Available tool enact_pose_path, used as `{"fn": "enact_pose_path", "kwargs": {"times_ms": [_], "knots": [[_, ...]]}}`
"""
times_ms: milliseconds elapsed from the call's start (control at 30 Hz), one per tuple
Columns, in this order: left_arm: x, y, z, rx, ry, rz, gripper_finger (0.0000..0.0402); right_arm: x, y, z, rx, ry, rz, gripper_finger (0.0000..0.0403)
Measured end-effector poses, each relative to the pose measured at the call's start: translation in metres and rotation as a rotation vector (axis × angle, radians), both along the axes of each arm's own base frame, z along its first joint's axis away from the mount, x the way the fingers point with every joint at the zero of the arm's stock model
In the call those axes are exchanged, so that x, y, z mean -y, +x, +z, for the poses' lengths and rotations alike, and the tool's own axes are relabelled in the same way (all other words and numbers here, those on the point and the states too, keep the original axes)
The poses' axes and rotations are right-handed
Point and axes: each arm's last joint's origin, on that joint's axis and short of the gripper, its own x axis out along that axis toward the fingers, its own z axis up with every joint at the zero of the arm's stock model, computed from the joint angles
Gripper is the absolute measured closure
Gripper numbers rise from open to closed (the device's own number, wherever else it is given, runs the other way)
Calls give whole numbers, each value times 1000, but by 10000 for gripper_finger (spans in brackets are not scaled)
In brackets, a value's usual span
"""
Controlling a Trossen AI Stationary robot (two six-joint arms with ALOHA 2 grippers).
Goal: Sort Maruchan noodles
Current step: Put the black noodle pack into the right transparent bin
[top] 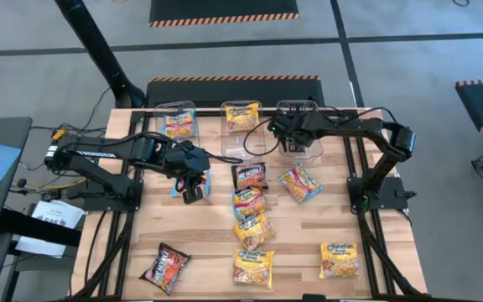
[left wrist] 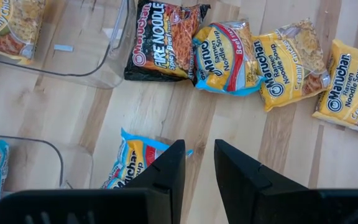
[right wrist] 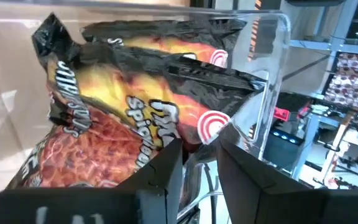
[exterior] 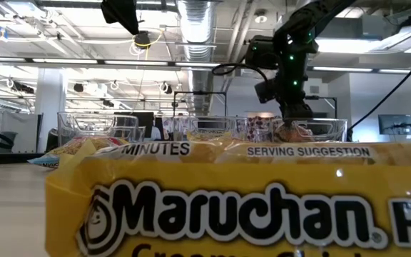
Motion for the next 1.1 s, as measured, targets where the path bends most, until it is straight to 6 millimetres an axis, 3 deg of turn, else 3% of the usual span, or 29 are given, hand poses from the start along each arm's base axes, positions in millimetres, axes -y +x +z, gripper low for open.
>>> {"fn": "enact_pose_path", "kwargs": {"times_ms": [400, 733, 933, 1100], "knots": [[0, 0, 0, 3, -14, 20, 329, -10, 2, 2, 13, 0, 2, 278], [0, 0, 0, 3, -14, 21, 329, -12, -2, 35, 155, 3, -53, 278], [0, 0, 0, 3, -12, 18, 329, -16, -7, 49, 371, 316, -95, 278], [0, 0, 0, -1, 1, -2, 329, -4, -15, 43, 444, 576, -185, 278]]}}
